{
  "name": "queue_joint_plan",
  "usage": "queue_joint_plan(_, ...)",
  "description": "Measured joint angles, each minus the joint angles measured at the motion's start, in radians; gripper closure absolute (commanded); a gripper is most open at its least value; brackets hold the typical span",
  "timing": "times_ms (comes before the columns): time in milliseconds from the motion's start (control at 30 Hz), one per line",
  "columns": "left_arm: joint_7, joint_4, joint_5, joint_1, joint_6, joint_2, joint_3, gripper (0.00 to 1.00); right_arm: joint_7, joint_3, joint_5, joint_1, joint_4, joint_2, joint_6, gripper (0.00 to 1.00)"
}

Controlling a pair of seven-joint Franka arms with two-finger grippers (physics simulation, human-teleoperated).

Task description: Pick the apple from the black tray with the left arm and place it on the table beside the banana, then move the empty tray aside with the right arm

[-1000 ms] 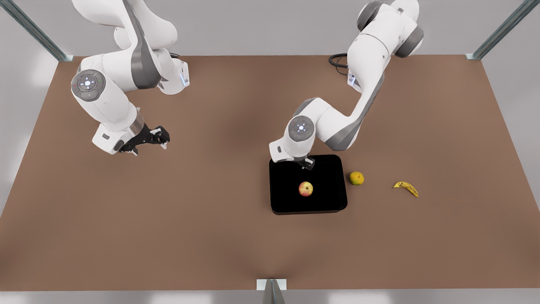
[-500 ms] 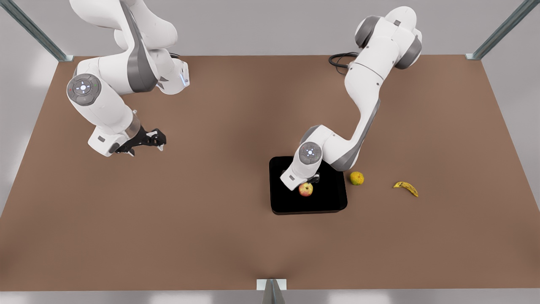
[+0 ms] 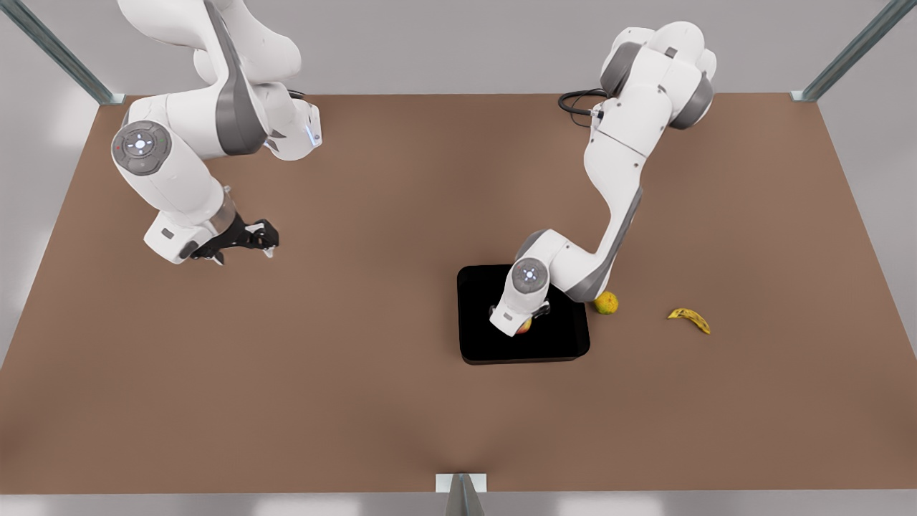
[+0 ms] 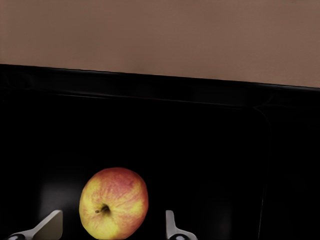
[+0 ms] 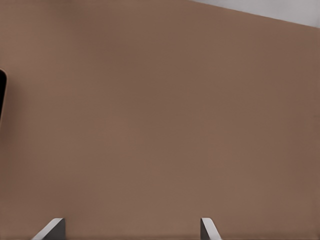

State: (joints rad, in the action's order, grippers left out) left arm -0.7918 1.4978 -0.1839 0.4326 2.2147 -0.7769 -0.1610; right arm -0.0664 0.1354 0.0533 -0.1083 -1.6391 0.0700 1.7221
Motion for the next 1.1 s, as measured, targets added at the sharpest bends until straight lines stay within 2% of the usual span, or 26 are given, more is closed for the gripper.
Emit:
queue_joint_plan(300,-0.060,-0.002,-0.008,-0.003,0.047,-0.047,0.015,0.00,-0.010,-0.002,0.001,0.003,0.000,0.016,-0.005,0.00)
queue_joint_plan(333,-0.065,-0.003,-0.011,-0.003,0.050,-0.048,0.016,0.10,-0.010,-0.002,0.001,0.002,0.001,0.017,-0.006,0.00)
queue_joint_plan(367,-0.070,-0.004,-0.013,-0.003,0.052,-0.049,0.016,0.26,-0.011,-0.002,0.001,0.001,0.004,0.017,-0.006,0.00)
queue_joint_plan(400,-0.075,-0.005,-0.015,-0.003,0.054,-0.049,0.017,0.32,-0.012,-0.002,0.001,0.000,0.008,0.017,-0.006,0.00)
queue_joint_plan(567,-0.100,-0.026,-0.021,0.004,0.044,-0.028,0.017,0.32,-0.016,-0.002,0.000,0.001,0.016,0.017,-0.008,0.00)
queue_joint_plan(667,-0.100,-0.180,-0.020,-0.015,-0.104,0.016,0.019,0.31,-0.017,-0.002,0.000,0.001,0.020,0.017,-0.009,0.00)
queue_joint_plan(733,-0.077,-0.196,-0.018,-0.102,-0.198,0.078,0.019,0.32,-0.019,-0.001,-0.002,0.002,0.021,0.017,-0.009,0.00)
queue_joint_plan(833,0.005,-0.184,-0.015,-0.316,-0.294,0.118,0.018,0.31,-0.047,0.012,-0.005,-0.022,0.053,0.040,-0.009,0.00)
queue_joint_plan(933,0.107,-0.085,-0.016,-0.456,-0.261,0.101,0.018,0.30,-0.086,0.018,-0.004,-0.127,0.123,0.109,-0.008,0.00)
queue_joint_plan(1000,0.166,-0.067,-0.017,-0.466,-0.214,0.060,0.017,0.30,-0.114,0.019,-0.002,-0.204,0.208,0.199,-0.001,0.00)
queue_joint_plan(1100,0.227,-0.054,-0.019,-0.417,-0.155,0.036,0.015,0.30,-0.154,0.018,0.013,-0.279,0.241,0.322,0.049,0.00)
